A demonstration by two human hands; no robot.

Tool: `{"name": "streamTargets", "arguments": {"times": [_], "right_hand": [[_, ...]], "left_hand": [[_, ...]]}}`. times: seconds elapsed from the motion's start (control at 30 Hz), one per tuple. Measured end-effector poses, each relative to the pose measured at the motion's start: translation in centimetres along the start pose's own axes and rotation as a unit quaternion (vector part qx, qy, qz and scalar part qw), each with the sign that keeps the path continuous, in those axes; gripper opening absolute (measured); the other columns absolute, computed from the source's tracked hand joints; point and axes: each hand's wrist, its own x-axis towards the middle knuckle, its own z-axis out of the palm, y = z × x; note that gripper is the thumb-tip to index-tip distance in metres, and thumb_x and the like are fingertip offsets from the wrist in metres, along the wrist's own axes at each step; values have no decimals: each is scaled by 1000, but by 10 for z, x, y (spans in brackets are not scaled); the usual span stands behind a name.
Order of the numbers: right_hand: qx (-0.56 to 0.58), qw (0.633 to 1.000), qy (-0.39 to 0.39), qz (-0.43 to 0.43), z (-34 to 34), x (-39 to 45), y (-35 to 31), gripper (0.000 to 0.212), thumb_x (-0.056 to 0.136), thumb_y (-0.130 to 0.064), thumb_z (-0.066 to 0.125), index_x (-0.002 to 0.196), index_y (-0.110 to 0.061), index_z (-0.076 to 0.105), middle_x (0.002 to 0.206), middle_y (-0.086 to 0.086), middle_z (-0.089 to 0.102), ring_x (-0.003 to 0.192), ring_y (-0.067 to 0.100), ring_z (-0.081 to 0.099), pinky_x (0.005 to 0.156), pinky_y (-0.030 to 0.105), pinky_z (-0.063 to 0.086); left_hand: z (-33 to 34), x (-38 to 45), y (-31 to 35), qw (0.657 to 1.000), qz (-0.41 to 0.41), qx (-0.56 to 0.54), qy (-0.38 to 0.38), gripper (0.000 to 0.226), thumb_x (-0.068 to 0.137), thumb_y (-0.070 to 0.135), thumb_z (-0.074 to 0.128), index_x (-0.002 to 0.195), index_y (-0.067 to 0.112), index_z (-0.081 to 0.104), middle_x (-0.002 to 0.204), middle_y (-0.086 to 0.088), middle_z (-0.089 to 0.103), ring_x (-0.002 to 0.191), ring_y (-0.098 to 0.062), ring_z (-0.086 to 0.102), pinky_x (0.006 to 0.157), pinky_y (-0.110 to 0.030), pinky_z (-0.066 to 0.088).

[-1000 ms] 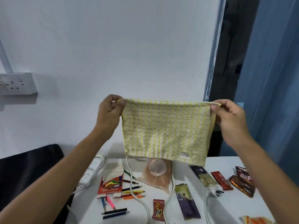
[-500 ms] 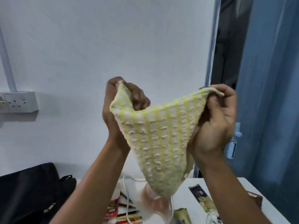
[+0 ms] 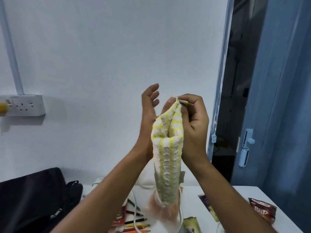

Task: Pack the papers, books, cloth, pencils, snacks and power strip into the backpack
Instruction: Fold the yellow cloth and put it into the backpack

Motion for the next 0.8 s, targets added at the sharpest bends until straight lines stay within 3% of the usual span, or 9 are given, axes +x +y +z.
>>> {"name": "streamTargets", "arguments": {"times": [0.07,0.13,0.23,0.3,0.37,0.43,0.57,0.67,0.8], "right_hand": [[-55,998,8,11,-9,5,4,13,95,-1,48,97,-12,55,87,-1,60,81,13,59,73,30,50],[-83,996,15,38,-17,6,7,11,95,-6,51,100,-15,54,88,-4,58,80,6,57,72,22,48],[-87,993,26,72,-27,7,11,13,95,-10,54,104,-20,54,90,-2,58,83,8,57,69,19,47],[-88,991,28,102,-32,5,12,15,94,-12,56,106,-21,55,89,1,59,84,13,59,69,22,48],[-66,986,7,155,-38,3,12,20,92,-12,59,109,-21,56,81,2,59,79,13,61,72,27,52],[-20,969,-38,245,-44,-3,15,28,91,-9,61,115,-20,55,72,0,60,73,12,62,77,32,53],[70,896,-135,418,-54,-22,26,42,87,1,60,125,-12,51,83,8,65,67,14,62,65,29,55],[66,854,-201,474,-49,-52,41,36,83,8,60,116,-7,59,79,7,65,70,16,63,65,28,55],[57,832,-273,480,-23,-93,53,22,82,11,59,84,-9,69,74,3,67,69,14,63,67,25,55]], "left_hand": [[-20,-7,11,999,-6,-11,-35,16,93,29,54,107,20,55,109,-6,64,101,-26,62,83,-33,53],[-43,-12,22,994,1,-13,-106,26,87,36,54,100,15,58,103,-10,67,88,-26,63,74,-36,52],[-56,-22,30,938,31,257,-229,55,69,38,78,117,28,52,113,5,61,89,-14,65,66,-27,55],[-62,-28,22,911,11,359,-203,69,65,24,85,122,30,48,100,7,61,82,-15,66,67,-32,58],[-69,-26,19,929,-40,333,-158,60,66,15,85,117,20,54,78,-2,66,76,-23,67,71,-42,55],[-82,-27,17,938,-108,298,-141,49,62,15,85,105,12,63,77,-12,70,77,-33,68,74,-47,54],[-109,-48,10,934,-186,270,-145,16,72,3,78,78,5,63,66,-1,61,63,-13,60,63,-29,48],[-132,-79,2,922,-247,276,-116,16,78,-5,69,76,6,58,59,2,58,56,-11,54,56,-26,43],[-169,-119,1,910,-237,337,-55,12,78,-6,69,83,0,60,68,-5,61,63,-13,57,61,-21,45]]}}
